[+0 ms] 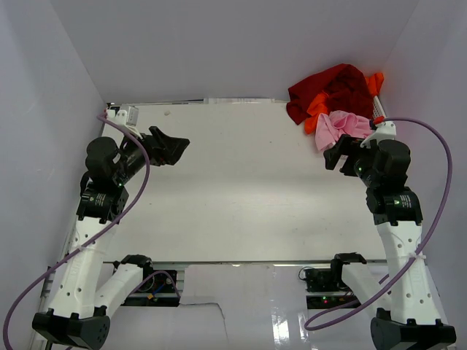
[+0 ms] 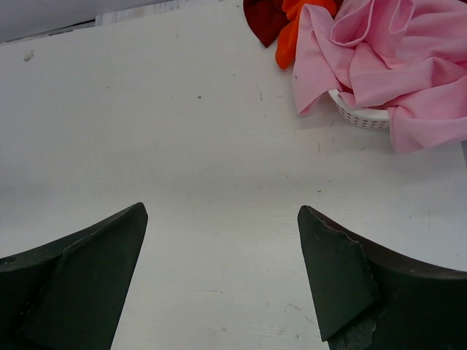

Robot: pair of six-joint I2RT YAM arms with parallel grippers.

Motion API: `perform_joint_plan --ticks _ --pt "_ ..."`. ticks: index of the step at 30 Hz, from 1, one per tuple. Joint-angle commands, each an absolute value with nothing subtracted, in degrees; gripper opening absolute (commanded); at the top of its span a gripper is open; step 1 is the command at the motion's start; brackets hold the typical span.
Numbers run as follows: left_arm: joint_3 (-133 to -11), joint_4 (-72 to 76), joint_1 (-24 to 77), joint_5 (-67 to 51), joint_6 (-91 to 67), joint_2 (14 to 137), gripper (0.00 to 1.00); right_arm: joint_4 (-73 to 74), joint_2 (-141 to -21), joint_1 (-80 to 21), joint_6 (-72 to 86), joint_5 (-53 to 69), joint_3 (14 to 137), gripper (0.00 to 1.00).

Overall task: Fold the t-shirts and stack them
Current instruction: Grab crumpled tshirt from bin with the right arm

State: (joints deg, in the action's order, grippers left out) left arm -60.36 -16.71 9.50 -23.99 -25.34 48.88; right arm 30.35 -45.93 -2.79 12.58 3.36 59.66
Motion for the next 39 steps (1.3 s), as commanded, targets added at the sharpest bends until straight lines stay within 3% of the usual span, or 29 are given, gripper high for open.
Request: perform_joint_plan --ticks 1,12,18,23,39 --pt "-59.5 -16.9 9.5 -23.0 -25.2 48.4 0.98 29.8 -45.9 -2.9 12.1 2.9 61.6 0.9" --pt "-57.2 -17.2 9.4 -22.7 -25.0 47.9 0.98 27.7 -56.0 -2.8 13.8 2.6 61.6 0.9" --pt "-53.4 -16.1 9.4 -23.2 -26.5 46.8 0.98 26.6 -71.7 -2.8 17.6 0.3 67.9 1.0" --pt "-52.8 -16.3 9.4 -23.1 -26.1 45.7 0.98 25.8 -84.8 -2.8 19.6 -6.3 76.6 0.95" --pt "-54.1 -18.7 9.4 -22.6 -24.3 44.6 0.98 23.9 -107.0 -2.7 16.7 -21.0 94.9 0.96"
